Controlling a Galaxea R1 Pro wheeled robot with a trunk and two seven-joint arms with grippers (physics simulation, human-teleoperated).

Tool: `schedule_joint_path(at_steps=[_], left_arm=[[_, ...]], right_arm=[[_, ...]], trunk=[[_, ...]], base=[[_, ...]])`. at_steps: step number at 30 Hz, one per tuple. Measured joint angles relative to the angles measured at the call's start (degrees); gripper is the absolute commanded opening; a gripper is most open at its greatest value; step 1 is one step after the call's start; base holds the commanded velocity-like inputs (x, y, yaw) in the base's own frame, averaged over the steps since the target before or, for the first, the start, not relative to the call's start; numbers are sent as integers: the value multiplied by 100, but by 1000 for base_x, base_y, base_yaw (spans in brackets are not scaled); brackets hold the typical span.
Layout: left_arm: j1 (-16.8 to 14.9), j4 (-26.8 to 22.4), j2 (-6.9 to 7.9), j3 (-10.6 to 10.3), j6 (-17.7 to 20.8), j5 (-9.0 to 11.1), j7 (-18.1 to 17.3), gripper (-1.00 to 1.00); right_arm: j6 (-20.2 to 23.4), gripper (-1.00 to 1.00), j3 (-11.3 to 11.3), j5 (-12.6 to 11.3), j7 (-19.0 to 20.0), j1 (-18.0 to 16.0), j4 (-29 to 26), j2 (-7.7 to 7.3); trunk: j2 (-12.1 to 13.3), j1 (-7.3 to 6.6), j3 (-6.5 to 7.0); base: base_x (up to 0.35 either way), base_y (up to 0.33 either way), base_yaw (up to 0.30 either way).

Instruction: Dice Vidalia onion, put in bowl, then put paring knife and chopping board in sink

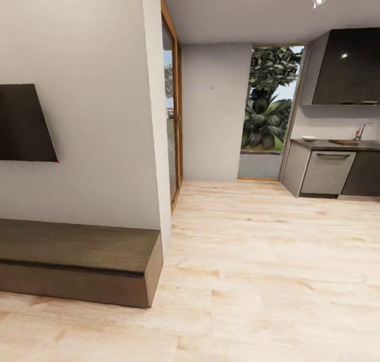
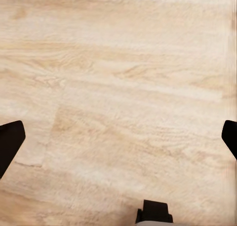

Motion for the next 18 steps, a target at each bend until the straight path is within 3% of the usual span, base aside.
schedule_joint_path(at_steps=[7, 18], left_arm=[[0, 5, -1, -5, 0, 0, -2, 100], [0, 5, -1, -8, 0, -4, -3, 100]], right_arm=[[-7, 100, 5, 0, 0, 0, 0, 6], [-7, 100, 5, 0, 0, -1, 0, 6]], trunk=[[-1, -1, -18], [-1, -2, -48]], base=[[59, -138, -281], [203, -222, -281]])
